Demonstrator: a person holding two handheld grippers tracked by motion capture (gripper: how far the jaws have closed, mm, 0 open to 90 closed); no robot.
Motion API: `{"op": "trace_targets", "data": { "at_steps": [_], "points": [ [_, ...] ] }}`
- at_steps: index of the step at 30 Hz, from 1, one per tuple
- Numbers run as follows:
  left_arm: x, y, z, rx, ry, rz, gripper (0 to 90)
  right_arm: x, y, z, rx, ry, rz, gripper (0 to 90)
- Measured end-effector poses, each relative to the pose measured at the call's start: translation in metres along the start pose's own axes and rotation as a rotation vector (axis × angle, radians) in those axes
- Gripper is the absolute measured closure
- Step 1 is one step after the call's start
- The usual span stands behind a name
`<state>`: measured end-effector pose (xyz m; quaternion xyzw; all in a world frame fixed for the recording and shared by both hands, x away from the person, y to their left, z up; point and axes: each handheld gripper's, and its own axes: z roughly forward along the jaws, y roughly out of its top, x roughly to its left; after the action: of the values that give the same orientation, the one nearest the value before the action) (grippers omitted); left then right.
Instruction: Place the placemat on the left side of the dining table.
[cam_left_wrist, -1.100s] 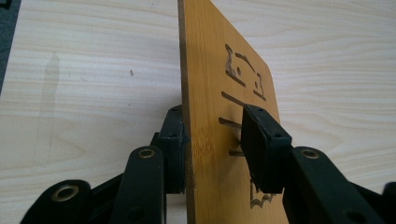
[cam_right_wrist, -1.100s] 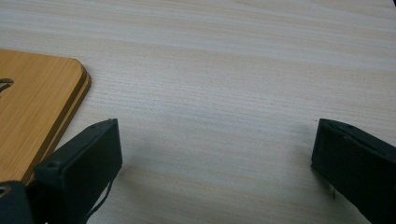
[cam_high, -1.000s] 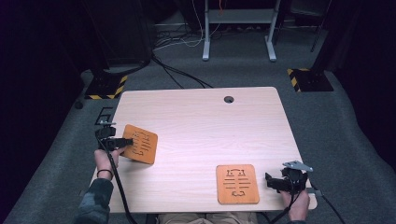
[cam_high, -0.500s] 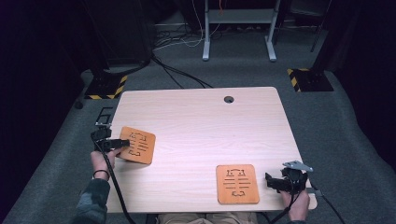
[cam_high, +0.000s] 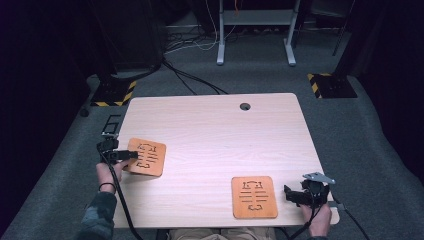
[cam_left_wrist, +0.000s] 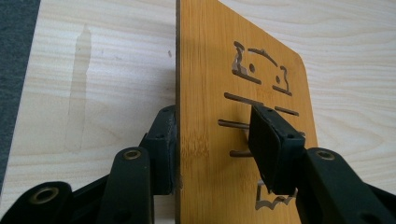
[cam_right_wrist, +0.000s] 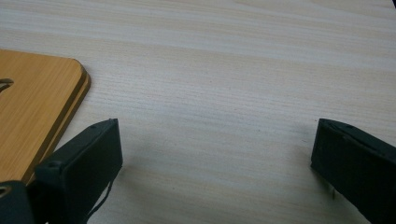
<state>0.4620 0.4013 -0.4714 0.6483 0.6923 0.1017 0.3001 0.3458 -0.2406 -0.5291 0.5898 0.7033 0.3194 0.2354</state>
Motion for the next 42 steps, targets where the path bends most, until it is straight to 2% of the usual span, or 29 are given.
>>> {"op": "trace_targets", "data": {
  "at_steps": [6, 7, 8, 9, 11, 14, 20, 22, 24, 26, 28, 30, 33, 42],
  "points": [
    [0.007, -0.003, 0.003, 0.007, -0.005, -0.013, 54.1, 0.0, 0.0, 0.0, 0.002, -0.001, 0.004, 1.0],
    [0.008, -0.004, 0.004, -0.003, -0.009, -0.029, 54.1, 0.0, 0.0, 0.0, 0.002, -0.002, 0.003, 1.0],
    [0.01, -0.005, 0.005, 0.002, 0.005, -0.033, 54.1, 0.0, 0.0, 0.0, 0.003, -0.002, 0.004, 1.0],
    [0.012, -0.005, 0.005, 0.021, 0.02, 0.001, 56.5, 0.0, 0.0, 0.0, 0.003, -0.002, 0.004, 1.0],
    [0.011, -0.007, 0.007, 0.023, 0.061, 0.03, 64.1, 0.0, 0.0, 0.0, 0.003, -0.002, 0.004, 1.0],
    [0.014, -0.009, 0.011, 0.027, 0.064, 0.019, 60.7, 0.001, 0.0, 0.0, 0.003, -0.002, 0.003, 0.9],
    [0.016, -0.011, 0.014, 0.036, 0.061, 0.024, 57.8, 0.001, 0.0, 0.0, 0.003, -0.001, 0.002, 0.9],
    [0.016, -0.011, 0.014, 0.026, 0.059, 0.018, 56.2, 0.001, 0.0, 0.0, 0.003, -0.002, 0.003, 0.9],
    [0.015, -0.011, 0.013, 0.021, 0.063, 0.013, 52.6, 0.0, 0.0, 0.0, 0.002, 0.0, 0.003, 0.9],
    [0.013, -0.012, 0.012, 0.005, 0.06, 0.011, 44.8, 0.0, 0.0, 0.0, 0.002, 0.0, 0.004, 0.9],
    [0.011, -0.013, 0.009, -0.001, 0.068, 0.022, 39.4, 0.0, 0.0, 0.0, 0.002, 0.0, 0.004, 0.9],
    [0.01, -0.015, 0.006, -0.01, 0.058, 0.04, 33.5, 0.0, 0.0, 0.0, 0.002, 0.0, 0.004, 0.9],
    [0.008, -0.02, 0.002, -0.027, 0.052, 0.046, 27.5, 0.0, 0.0, 0.0, 0.0, 0.002, 0.001, 0.9],
    [0.0, -0.035, -0.014, -0.087, 0.028, 0.092, 19.7, 0.0, 0.0, 0.0, 0.0, 0.006, 0.002, 0.9]
  ]
}}
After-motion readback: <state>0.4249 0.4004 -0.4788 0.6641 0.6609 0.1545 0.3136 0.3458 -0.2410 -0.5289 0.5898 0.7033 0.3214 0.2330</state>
